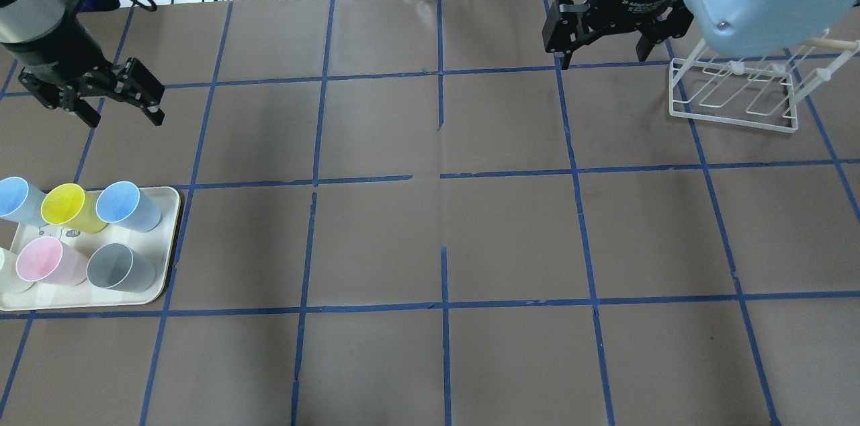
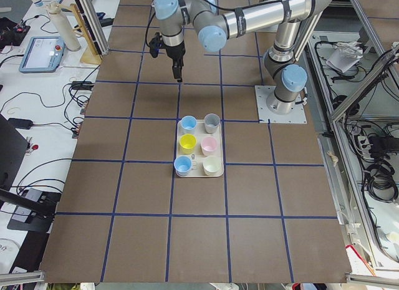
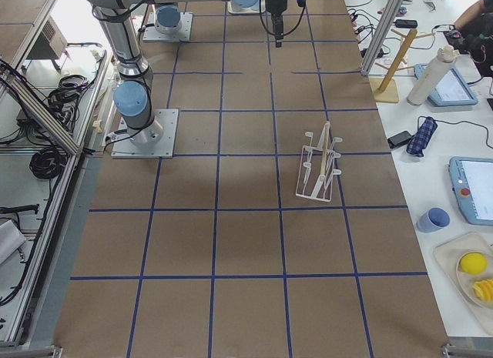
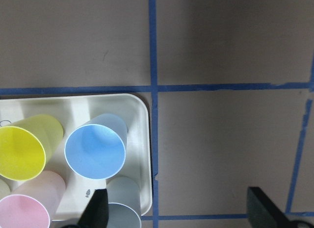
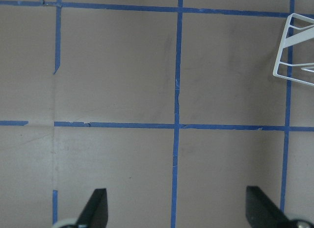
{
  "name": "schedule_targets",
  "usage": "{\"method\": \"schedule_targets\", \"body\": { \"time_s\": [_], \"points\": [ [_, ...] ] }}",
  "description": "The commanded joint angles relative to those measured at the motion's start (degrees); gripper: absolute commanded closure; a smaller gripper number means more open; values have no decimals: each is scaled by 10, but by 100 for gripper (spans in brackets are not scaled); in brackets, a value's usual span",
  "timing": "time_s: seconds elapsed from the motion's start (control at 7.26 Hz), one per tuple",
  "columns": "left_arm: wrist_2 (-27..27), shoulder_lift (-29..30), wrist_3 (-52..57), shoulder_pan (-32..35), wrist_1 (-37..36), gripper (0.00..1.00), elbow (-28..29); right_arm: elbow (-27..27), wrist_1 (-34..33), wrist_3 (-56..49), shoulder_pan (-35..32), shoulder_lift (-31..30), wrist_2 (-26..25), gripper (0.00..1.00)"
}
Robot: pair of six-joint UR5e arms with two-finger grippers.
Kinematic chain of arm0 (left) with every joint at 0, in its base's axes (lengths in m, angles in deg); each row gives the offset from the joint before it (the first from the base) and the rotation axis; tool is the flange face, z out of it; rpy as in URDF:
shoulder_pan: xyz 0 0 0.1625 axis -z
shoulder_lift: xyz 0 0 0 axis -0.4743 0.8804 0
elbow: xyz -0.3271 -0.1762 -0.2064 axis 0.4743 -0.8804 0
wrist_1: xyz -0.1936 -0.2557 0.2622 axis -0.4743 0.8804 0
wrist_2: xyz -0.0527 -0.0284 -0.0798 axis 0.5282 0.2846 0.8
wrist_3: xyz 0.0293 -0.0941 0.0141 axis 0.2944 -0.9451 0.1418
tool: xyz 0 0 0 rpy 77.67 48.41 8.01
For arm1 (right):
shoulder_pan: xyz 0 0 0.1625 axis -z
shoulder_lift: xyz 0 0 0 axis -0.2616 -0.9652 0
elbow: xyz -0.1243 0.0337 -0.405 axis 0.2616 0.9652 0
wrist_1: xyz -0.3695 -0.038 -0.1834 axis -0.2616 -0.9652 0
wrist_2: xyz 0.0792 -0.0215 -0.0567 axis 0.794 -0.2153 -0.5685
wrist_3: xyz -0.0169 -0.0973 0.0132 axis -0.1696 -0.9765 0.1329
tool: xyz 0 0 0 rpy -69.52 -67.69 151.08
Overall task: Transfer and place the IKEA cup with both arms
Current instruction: 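Open the left gripper and raise it away from the tray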
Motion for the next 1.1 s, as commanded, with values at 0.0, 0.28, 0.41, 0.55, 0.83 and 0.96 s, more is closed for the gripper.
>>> {"method": "schedule_targets", "body": {
  "time_s": [0.0, 0.28, 0.41, 0.55, 0.83, 0.96],
  "points": [
    [47, -38, -45, 79, 32, 0, 17, 0, 0, -1, 0, 1, -1, 0],
    [47, -40, -83, 113, 32, 0, 18, 0, 0, 0, 0, 0, 0, 0],
    [41, -41, -88, 136, 33, 0, 15, 0, 1, -1, 0, -2, 0, 0],
    [21, -46, -94, 153, 30, 0, 3, -1, 1, -1, 0, -3, 0, 0],
    [19, -65, -103, 160, 28, 0, -19, -1, 0, 0, 0, -2, 0, 0],
    [18, -68, -103, 160, 27, 0, -21, -1, 1, 0, 0, -2, 0, 0]
  ]
}}
